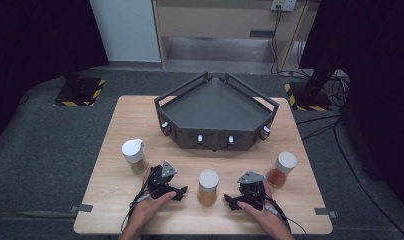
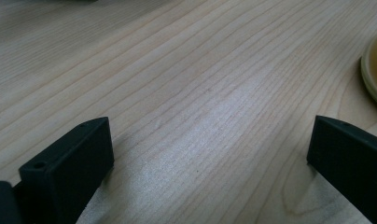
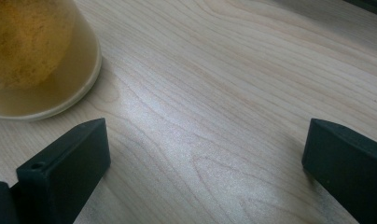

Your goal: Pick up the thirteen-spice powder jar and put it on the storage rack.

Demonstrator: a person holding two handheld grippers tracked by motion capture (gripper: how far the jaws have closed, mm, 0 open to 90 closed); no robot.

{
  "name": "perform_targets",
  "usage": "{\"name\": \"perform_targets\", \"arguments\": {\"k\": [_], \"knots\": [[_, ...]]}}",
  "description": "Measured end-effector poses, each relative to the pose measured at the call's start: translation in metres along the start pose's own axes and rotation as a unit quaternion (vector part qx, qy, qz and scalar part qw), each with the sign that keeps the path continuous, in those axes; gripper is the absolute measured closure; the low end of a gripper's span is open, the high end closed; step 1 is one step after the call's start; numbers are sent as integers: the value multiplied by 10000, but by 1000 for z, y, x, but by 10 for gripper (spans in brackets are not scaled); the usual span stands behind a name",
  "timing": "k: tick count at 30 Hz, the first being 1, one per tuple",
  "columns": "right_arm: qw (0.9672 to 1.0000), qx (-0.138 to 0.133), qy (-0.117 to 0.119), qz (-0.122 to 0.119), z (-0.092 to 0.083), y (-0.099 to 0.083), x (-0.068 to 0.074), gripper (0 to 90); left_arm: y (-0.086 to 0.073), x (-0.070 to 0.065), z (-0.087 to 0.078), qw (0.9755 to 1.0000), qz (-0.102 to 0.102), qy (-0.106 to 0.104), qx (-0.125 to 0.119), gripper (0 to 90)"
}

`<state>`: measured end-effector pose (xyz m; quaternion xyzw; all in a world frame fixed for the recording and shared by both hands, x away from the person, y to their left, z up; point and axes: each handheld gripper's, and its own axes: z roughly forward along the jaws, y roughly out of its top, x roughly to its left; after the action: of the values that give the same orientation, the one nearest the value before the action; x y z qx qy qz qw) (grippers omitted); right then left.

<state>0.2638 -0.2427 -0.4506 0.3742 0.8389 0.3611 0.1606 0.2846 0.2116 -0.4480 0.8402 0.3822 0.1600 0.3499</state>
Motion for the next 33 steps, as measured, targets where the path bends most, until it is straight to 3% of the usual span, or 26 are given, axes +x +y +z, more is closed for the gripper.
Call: {"name": "perform_targets", "arguments": {"k": [33], "knots": [[10000, -8, -50, 32, 0, -1, 2, 10, 1, 0, -1, 10000, -39, 6, -8, 0]]}}
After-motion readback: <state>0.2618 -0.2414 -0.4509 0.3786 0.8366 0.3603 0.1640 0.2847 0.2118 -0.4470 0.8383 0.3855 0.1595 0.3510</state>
